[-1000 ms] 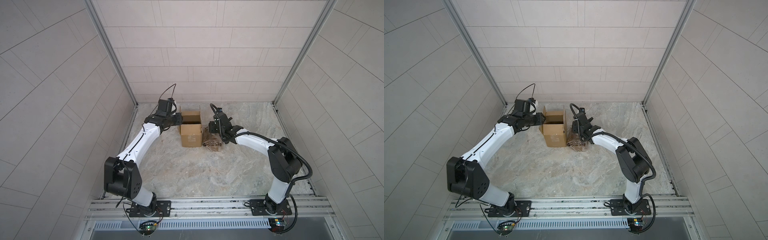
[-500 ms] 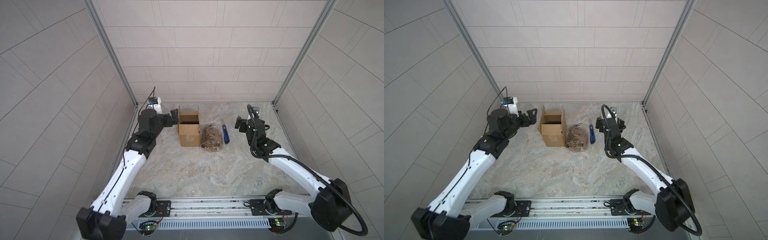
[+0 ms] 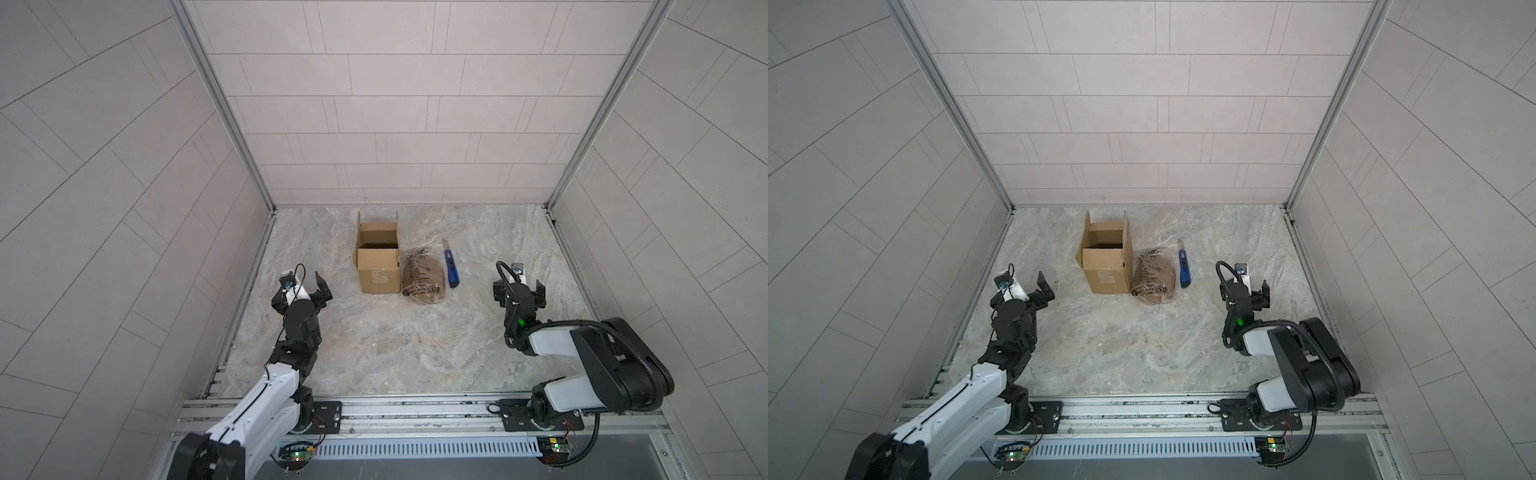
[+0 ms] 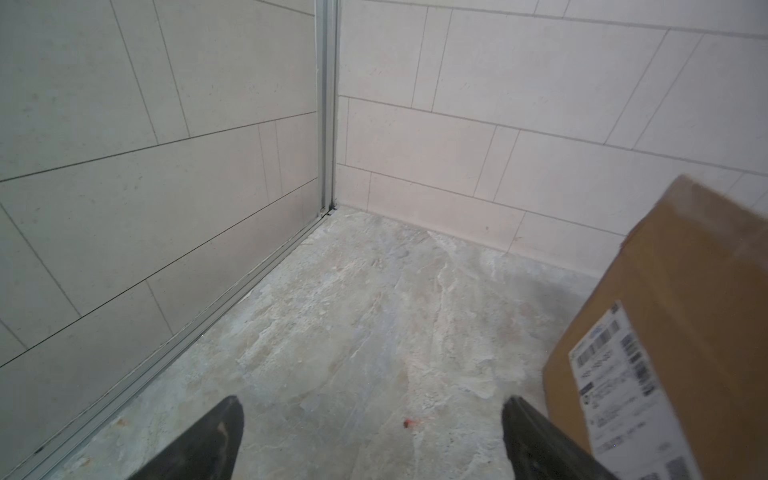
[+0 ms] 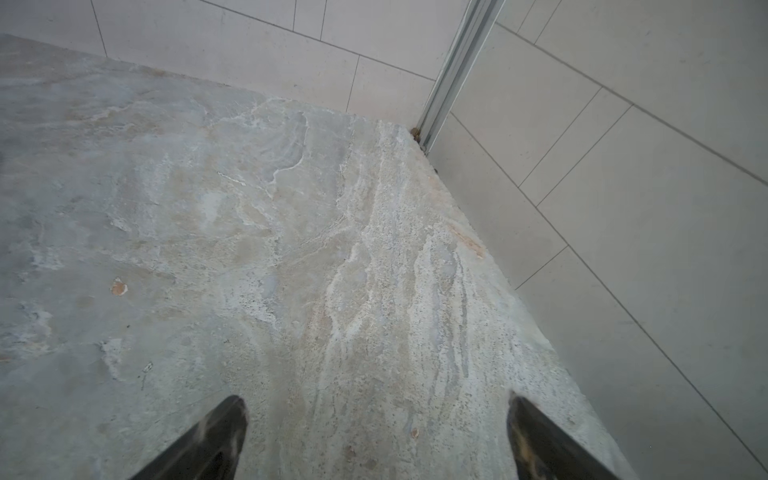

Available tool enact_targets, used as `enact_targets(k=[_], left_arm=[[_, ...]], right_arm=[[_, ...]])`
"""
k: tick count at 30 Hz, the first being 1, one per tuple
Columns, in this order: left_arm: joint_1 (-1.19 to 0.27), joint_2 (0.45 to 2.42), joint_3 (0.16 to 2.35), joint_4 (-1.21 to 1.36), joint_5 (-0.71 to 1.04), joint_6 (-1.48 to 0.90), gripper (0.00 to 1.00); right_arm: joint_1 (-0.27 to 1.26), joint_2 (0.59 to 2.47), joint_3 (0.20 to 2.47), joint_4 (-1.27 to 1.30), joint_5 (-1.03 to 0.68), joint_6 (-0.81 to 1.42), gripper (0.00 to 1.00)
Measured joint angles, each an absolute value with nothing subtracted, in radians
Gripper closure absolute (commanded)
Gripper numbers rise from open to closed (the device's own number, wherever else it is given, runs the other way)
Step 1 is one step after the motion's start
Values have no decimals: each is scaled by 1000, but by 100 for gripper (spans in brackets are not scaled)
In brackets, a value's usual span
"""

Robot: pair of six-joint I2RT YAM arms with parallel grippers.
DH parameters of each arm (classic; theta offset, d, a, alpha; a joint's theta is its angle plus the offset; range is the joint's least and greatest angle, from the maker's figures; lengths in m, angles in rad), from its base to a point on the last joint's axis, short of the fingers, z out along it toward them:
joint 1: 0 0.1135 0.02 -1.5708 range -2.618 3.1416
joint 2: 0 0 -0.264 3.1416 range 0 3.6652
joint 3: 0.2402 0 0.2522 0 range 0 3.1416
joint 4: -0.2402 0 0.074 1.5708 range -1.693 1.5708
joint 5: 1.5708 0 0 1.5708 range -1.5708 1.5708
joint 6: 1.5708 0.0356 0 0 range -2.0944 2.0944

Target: Unpack the express box

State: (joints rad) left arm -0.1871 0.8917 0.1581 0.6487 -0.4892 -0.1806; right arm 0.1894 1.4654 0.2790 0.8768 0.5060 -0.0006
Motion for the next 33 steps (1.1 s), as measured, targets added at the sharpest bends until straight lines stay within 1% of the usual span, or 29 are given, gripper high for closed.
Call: enact_targets(k=[4,9,11,15,19,23,26,33], left_arm=[[-123,1122,152,848,-474,-137,0],[-53,1371,160,1068,-377,-128,0],[-44,1446,175,1116,-334,-117,0],[-49,1469,203,1136,-289,-103,0],[-65,1468,275,1090,-259,-77,0],[-75,1468,354,1016,-159,-25,0],[-81,1468,359,988,-117,-4,0],[-76,1471,360,943,-78,9,0]], right_arm=[[164,1583,299,999,421,-11,0],[160,1581,320,996,371,-14,1],[154,1582,337,990,360,-14,0],[133,1582,365,978,348,-1,0],[125,1582,371,968,344,5,0],[125,1582,371,961,340,8,0],[125,1582,371,960,340,8,0],[125,1582,371,960,339,8,0]])
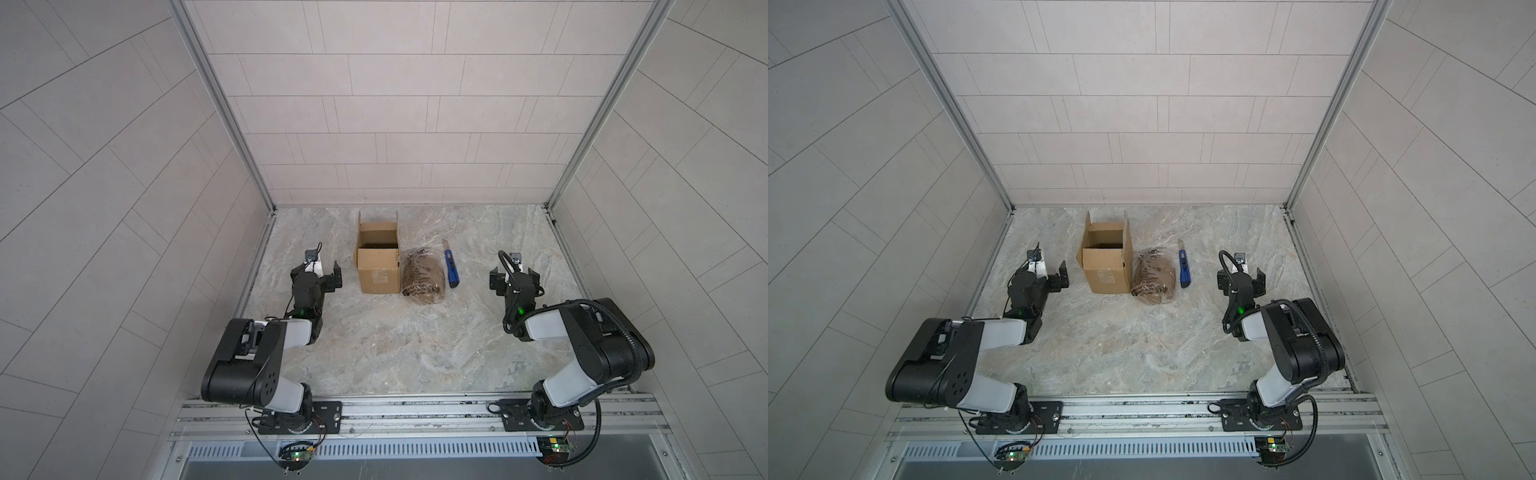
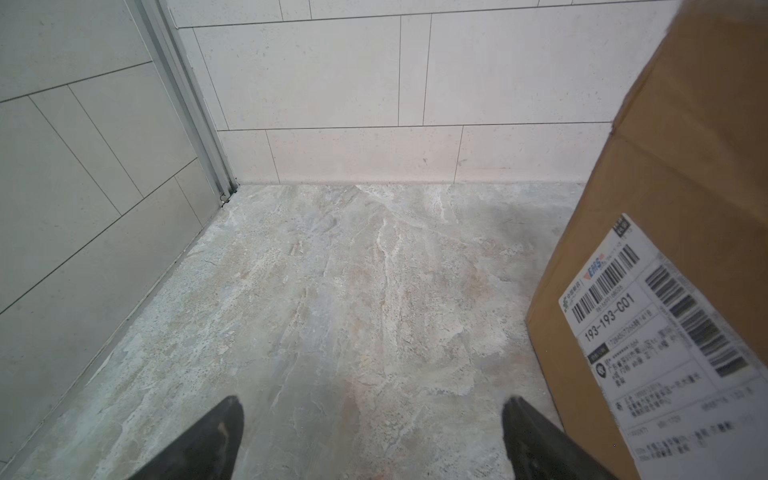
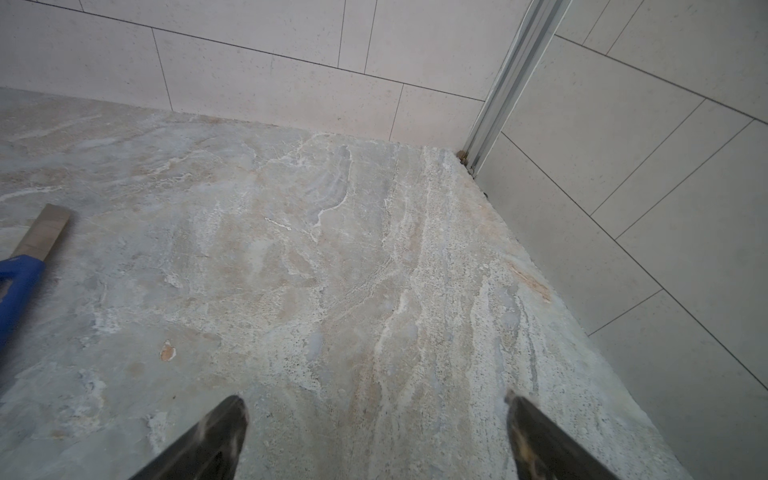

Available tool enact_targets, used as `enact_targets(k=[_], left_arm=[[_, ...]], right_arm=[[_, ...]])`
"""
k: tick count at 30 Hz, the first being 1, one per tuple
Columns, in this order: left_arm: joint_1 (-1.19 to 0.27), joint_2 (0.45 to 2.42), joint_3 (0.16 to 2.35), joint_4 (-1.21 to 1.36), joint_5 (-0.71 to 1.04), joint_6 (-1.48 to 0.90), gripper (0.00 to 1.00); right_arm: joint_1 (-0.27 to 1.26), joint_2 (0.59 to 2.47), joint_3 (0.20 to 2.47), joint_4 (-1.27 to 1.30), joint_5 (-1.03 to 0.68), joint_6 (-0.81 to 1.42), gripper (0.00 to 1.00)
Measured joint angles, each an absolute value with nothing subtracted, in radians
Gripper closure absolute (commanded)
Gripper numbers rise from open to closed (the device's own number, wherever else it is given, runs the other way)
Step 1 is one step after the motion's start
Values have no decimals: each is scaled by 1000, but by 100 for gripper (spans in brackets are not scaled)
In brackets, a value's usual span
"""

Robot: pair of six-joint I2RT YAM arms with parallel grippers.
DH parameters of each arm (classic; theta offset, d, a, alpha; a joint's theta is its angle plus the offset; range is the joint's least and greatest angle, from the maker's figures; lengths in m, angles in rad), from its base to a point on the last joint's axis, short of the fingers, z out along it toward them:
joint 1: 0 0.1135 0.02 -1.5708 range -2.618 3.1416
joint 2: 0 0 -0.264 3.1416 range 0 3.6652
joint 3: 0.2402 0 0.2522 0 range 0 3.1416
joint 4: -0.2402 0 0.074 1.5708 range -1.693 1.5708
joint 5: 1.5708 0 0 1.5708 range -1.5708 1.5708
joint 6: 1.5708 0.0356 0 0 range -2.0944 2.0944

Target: Unpack the express box

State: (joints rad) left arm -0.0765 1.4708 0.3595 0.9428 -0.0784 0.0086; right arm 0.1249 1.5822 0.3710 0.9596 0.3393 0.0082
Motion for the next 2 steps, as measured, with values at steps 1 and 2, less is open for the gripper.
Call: enact_targets(k=[1,2], left_arm=[[-74,1471,359,939,-75,9,0],[-74,1471,359,936,-72,9,0]], right_arm=[[125,1582,371,960,339,8,0],[125,1582,371,960,339,8,1]])
